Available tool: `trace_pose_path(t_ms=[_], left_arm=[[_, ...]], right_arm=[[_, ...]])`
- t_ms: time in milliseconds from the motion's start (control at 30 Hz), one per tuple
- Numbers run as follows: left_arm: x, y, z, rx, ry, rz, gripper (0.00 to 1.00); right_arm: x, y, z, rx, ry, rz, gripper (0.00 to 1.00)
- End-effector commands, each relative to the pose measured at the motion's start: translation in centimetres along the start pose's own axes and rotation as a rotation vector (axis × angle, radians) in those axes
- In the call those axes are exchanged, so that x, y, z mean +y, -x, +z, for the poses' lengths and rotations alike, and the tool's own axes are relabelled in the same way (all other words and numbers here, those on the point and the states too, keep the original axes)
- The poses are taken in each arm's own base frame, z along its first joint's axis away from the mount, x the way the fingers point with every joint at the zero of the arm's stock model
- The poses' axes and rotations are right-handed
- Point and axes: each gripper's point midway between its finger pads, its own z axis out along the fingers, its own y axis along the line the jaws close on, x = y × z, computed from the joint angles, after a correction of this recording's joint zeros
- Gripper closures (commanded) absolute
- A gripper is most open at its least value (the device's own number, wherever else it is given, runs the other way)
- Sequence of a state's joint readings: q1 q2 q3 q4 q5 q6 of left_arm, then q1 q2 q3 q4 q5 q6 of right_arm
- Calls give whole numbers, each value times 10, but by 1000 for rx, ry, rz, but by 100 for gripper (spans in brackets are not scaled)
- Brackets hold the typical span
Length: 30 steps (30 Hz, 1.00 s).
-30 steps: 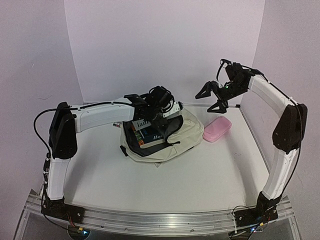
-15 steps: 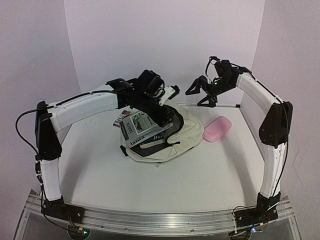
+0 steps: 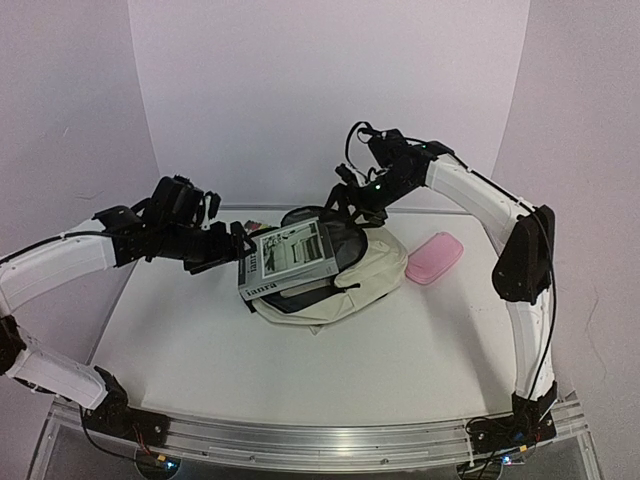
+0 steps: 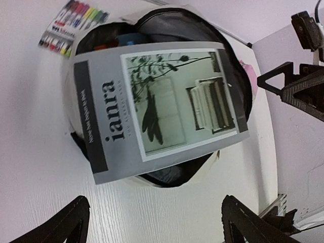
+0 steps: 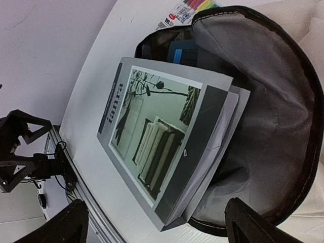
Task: Pack the student bag
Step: Place the book in the student bag.
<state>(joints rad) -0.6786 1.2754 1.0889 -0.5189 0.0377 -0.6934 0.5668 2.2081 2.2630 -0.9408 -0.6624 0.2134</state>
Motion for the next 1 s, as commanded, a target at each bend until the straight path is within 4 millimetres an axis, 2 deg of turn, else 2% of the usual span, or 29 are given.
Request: trace_pose_path(t_ms=[0,133,200,300,433,533,667,767,967], left_arm=[[21,1,-8,-63,-22,-250,9],[51,-19,4,-5,45,-327,9],[53,-18,8,-15,7,-352,10],[61,-13,13,-23,-79,-415,11],[67,1,23,-29,-146,-410,11],[65,18,30,-39,-211,-381,10],[45,35,45,-17,-341,-330,9],[42,40,64,22,-381,-323,9],[56,42,86,35,-335,-361,7]], right_arm=[[-24,-16,33,66,-12,54,13],[-35,-33,56,130,9,106,24],[-40,-33,63,133,2,116,32],[-52,-35,71,137,-37,130,38],[-72,-47,83,166,-94,138,42],[-79,-46,87,166,-109,138,42],[-84,-44,89,163,-121,132,42],[-88,-45,90,165,-126,137,42],[-99,-45,87,164,-142,145,42]])
